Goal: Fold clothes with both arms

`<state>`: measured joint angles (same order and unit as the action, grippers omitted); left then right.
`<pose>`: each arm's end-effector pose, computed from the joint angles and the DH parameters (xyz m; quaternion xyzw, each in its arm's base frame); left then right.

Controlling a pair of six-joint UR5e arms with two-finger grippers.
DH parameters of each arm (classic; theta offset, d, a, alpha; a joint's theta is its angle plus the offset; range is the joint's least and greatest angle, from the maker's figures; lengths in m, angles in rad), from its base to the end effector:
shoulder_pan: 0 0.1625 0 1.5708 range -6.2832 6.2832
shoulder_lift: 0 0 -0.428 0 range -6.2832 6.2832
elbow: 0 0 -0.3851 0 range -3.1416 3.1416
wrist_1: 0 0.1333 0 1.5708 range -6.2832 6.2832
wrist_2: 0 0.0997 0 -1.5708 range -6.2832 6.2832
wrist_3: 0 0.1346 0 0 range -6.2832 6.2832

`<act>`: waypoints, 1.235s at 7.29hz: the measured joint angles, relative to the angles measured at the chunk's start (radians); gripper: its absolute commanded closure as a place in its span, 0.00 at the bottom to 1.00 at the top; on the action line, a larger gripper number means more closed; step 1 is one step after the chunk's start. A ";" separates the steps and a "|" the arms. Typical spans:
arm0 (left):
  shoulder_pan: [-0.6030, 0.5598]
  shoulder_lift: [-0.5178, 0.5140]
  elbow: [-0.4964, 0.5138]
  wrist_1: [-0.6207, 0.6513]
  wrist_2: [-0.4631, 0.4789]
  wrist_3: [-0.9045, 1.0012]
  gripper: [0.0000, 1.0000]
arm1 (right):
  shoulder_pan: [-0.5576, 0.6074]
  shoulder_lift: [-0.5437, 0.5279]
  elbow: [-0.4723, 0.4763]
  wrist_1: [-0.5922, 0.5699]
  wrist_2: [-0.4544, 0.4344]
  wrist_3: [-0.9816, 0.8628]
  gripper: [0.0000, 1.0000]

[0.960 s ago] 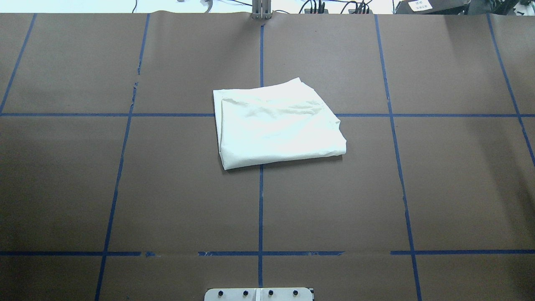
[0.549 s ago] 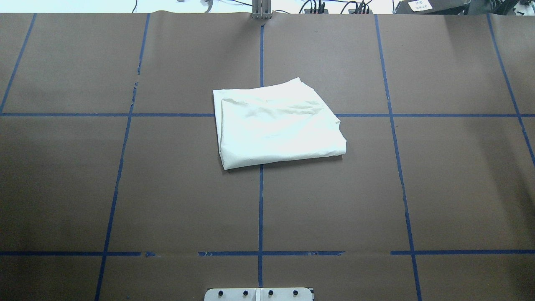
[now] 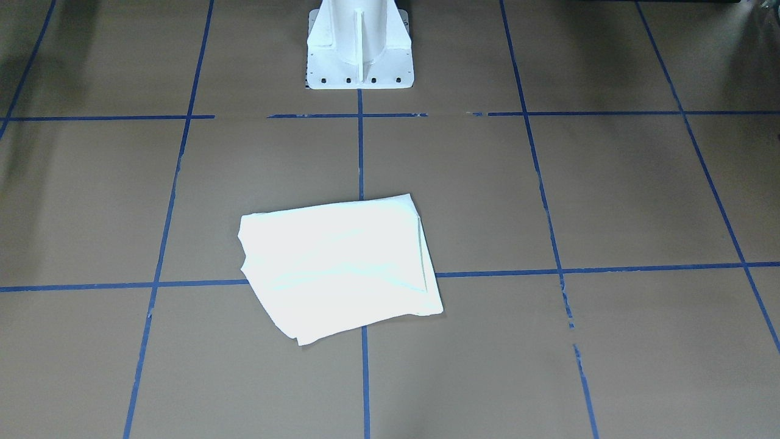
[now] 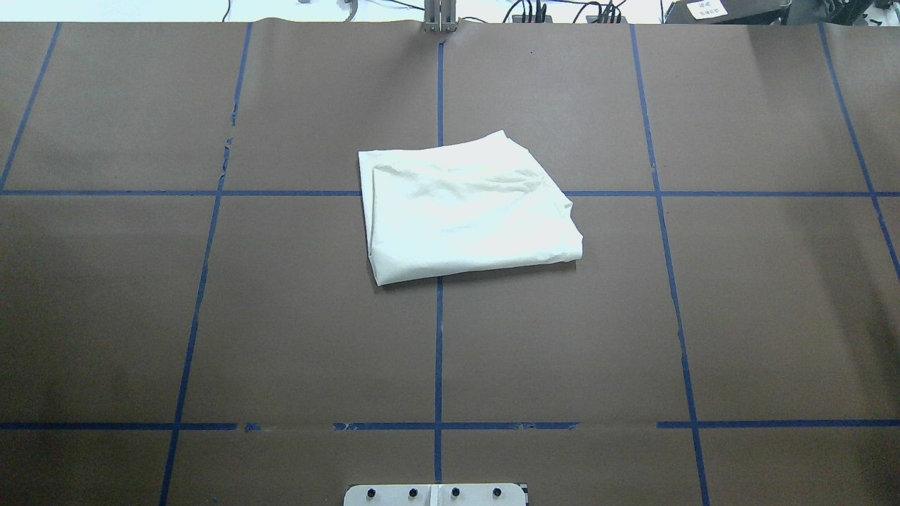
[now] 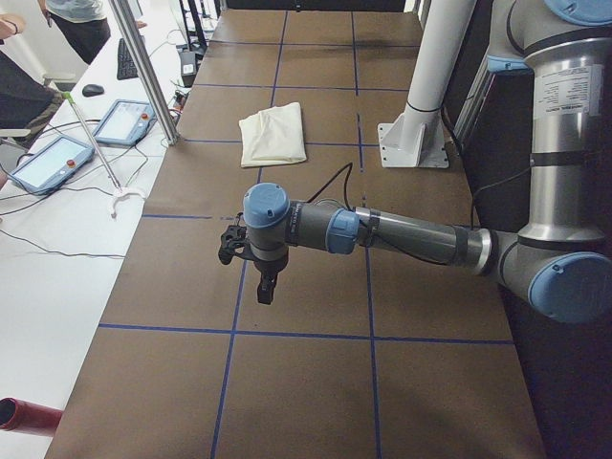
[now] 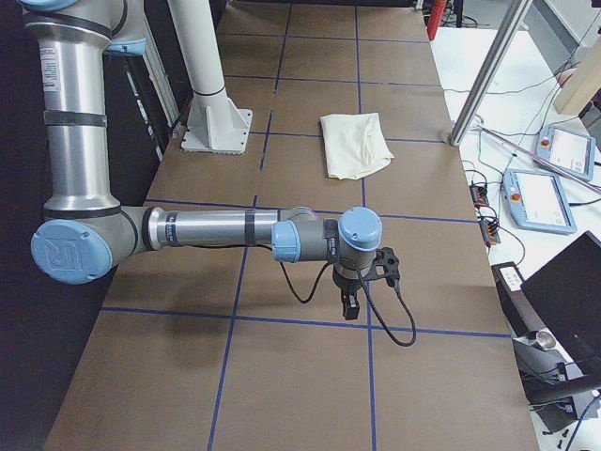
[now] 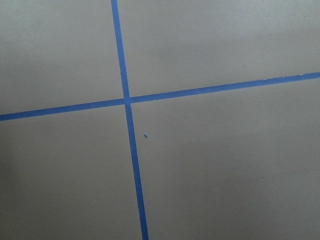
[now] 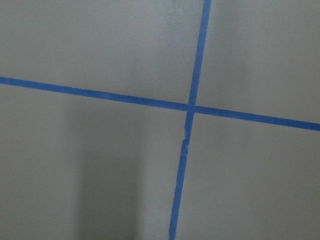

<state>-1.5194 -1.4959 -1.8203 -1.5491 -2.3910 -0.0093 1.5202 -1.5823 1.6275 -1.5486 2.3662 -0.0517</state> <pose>-0.0112 -0.4609 0.5979 0.0580 0.3995 0.0497 0.9136 0.0126 -0.4869 0.6604 0.0313 -0.3871 -0.0601 0.9196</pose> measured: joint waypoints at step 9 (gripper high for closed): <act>-0.007 0.010 0.002 0.007 0.000 0.000 0.00 | 0.003 0.007 0.009 -0.005 0.008 0.005 0.00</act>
<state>-1.5263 -1.4859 -1.8181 -1.5417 -2.3905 -0.0092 1.5229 -1.5752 1.6363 -1.5536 2.3741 -0.0464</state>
